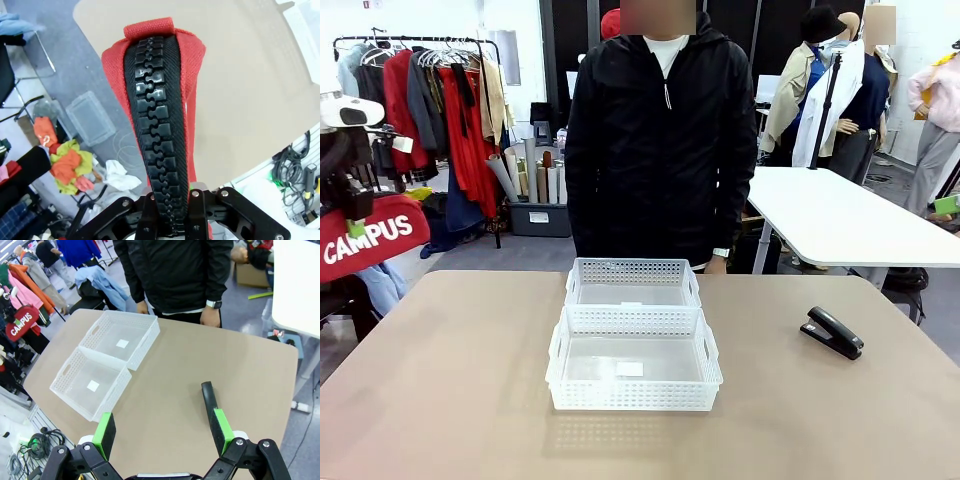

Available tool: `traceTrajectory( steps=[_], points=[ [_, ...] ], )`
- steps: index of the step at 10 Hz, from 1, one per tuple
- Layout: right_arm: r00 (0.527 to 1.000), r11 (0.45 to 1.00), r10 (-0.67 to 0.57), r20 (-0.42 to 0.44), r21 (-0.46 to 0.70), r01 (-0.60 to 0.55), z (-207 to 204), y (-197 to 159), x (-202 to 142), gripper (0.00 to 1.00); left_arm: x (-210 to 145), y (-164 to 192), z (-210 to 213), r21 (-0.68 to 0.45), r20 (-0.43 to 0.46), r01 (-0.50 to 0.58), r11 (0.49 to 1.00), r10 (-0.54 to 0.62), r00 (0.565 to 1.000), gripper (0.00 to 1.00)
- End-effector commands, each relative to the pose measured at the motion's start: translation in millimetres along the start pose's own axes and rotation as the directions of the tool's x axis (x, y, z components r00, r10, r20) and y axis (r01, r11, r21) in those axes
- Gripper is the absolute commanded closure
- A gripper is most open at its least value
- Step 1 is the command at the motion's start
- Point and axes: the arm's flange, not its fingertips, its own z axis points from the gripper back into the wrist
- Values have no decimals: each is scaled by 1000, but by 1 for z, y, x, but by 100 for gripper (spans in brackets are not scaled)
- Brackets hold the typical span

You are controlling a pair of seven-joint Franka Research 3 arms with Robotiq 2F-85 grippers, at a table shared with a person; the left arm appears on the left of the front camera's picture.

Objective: Distribute items into two baskets.
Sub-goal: Pick up the Pencil pouch that the person points to, then move the picked Pencil pouch towards the Organizing basket indicated by the person, stopping as directed.

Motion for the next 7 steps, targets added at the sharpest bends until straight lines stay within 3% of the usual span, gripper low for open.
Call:
traceTrajectory(
  steps=[1, 7],
  points=[
    [1000, 1000, -2, 11, 9, 2, -1, 1, 2, 0, 0, 4, -1, 0, -12, -6, 1000, 6, 1000, 100],
    [1000, 1000, -2, 11, 9, 2, -1, 1, 2, 0, 0, 4, -1, 0, -12, -6, 1000, 6, 1000, 100]
  ],
)
